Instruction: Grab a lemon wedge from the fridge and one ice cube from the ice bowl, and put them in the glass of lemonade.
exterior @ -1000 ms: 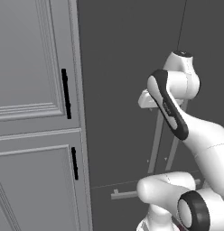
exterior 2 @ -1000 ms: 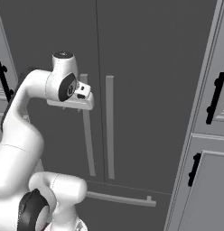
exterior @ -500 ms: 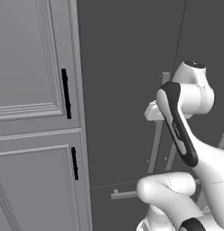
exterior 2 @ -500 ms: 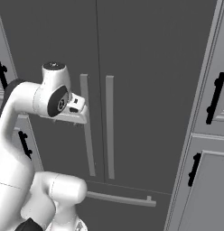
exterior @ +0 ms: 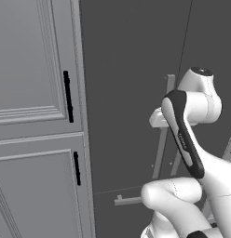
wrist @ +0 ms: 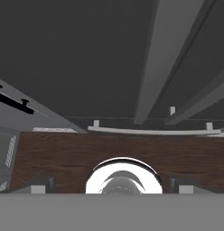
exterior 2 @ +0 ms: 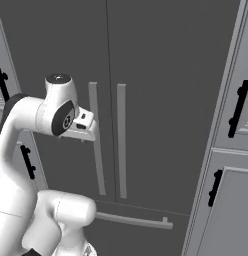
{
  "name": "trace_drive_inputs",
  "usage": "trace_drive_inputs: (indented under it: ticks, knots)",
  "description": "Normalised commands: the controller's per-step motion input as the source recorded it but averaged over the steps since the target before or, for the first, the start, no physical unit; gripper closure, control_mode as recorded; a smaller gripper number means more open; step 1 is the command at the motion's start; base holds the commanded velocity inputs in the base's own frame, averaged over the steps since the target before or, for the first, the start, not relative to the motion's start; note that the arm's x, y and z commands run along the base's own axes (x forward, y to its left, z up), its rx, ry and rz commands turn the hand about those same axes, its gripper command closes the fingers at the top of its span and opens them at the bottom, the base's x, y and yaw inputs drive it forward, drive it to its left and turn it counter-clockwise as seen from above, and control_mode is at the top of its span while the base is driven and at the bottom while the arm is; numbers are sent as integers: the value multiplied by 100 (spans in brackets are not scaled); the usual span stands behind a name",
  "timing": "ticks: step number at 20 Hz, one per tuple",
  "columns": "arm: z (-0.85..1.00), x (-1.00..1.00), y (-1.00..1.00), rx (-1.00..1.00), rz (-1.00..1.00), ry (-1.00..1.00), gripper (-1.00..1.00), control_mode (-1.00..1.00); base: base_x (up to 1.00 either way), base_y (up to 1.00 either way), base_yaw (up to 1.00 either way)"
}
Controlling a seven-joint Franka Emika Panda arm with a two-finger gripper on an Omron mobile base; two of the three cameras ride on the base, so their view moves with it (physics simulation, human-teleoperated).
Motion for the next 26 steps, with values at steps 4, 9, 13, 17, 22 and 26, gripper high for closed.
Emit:
trace_drive_inputs:
  ticks: [4, 9, 13, 17, 22, 26]
  knots:
    - [-10, -28, -1, 0, 0, 0, -100, -100, 0, 0, 0]
    - [-1, -5, 0, 0, 0, 0, -100, 100, -17, 5, 1]
    - [0, 0, 0, 0, 0, 0, -100, 100, -63, 0, 5]
    - [0, 0, 0, 0, 0, 0, -100, 100, -49, 0, 13]
    - [0, 0, 0, 0, 0, 0, -100, 100, -63, 0, 23]
    - [0, 0, 0, 0, 0, 0, -100, 100, -29, -6, 13]
